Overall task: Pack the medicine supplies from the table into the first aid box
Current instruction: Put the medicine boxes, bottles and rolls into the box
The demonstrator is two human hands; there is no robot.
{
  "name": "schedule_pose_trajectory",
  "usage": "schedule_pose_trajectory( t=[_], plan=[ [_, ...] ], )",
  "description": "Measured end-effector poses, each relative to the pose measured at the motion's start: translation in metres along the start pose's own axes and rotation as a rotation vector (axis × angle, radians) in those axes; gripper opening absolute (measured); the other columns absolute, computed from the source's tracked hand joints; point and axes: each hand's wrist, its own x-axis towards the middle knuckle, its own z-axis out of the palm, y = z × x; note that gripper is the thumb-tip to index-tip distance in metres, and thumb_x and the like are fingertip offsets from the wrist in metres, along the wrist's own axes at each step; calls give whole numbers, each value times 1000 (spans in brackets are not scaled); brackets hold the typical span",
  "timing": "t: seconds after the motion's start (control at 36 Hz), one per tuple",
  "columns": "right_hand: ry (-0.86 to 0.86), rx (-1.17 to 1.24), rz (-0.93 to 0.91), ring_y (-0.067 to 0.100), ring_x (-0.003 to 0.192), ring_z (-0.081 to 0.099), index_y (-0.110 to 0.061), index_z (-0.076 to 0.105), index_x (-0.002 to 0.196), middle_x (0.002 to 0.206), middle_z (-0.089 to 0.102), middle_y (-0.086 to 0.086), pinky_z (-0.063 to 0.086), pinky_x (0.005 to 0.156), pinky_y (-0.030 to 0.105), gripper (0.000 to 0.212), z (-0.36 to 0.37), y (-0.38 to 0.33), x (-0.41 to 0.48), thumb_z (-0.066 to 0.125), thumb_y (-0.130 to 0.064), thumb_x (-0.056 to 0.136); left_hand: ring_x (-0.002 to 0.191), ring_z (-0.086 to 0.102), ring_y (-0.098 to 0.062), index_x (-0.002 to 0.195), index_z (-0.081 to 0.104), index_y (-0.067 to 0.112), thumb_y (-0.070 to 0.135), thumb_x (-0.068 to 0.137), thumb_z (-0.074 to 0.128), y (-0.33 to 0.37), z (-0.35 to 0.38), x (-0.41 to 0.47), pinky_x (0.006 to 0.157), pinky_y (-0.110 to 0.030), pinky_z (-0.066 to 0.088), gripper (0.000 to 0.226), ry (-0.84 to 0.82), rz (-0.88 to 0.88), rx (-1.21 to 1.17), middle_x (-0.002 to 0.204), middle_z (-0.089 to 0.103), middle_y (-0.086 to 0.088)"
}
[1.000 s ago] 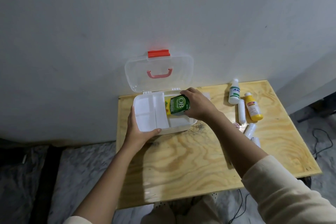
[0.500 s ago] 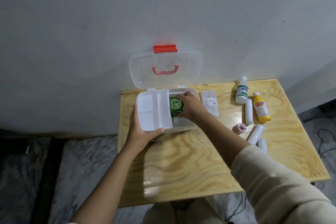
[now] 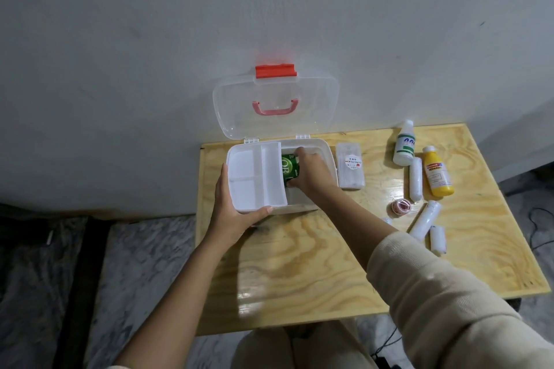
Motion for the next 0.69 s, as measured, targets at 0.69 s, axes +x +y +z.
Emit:
schedule_pose_trajectory(
  t=[0.69],
  plan=[
    [617, 448, 111, 24, 102, 56, -4, 56, 113, 112, 60, 14, 49, 89, 36, 32, -42, 69, -32, 59, -4, 81, 133, 28, 7, 153, 12, 33, 29, 62, 91, -6, 2, 2, 93, 0, 25, 120, 11, 3, 25, 150, 25, 18]
  ],
)
